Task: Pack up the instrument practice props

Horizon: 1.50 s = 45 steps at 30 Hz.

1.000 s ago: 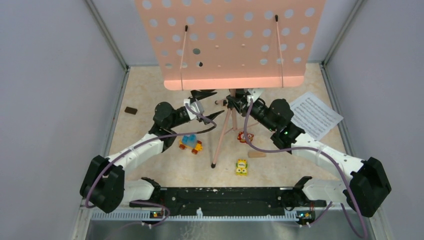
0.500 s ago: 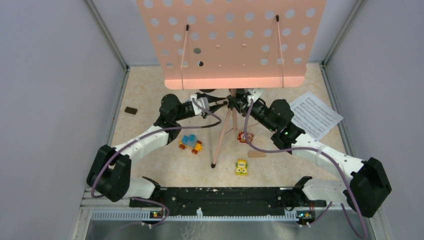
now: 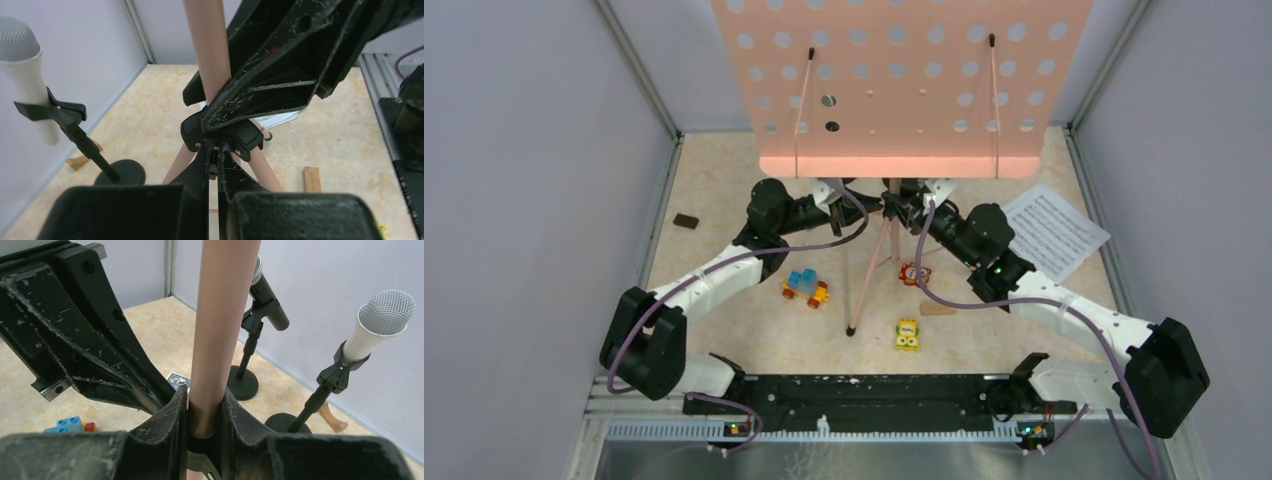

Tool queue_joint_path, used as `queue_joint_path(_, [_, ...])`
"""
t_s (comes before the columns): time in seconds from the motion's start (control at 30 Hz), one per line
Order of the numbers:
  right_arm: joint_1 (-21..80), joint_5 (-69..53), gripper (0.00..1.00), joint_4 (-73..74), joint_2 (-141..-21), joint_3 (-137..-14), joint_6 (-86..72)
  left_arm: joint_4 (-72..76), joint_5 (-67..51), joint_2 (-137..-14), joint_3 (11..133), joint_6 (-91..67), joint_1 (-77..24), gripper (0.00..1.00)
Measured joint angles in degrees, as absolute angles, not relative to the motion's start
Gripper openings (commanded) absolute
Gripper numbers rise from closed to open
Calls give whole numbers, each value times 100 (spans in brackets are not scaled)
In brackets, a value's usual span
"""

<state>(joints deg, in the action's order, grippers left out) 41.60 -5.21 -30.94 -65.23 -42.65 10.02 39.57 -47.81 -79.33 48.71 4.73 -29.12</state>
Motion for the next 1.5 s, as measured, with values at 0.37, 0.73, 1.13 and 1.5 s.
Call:
queue_joint_path(0.37, [4123,-344,0,-3221,-6512,-4158,915,3096,-4191,-8187,5395,-2016,-2917,0])
queue_joint_path(0.73, [4121,-309,0,-3240,-6482,-4119,915,3642,-4372,-8764,5411,-5142,-2692,0])
queue_joint_path(1.13, [4121,-346,0,-3188,-6427,-4110,913,2919,-4064,-9142,5461,-6283,-2585,89])
queue_joint_path(1.5, [4130,-392,0,-3173,-6412,-4125,825,1041,-2589,-7782,5002,-4598,-2613,99])
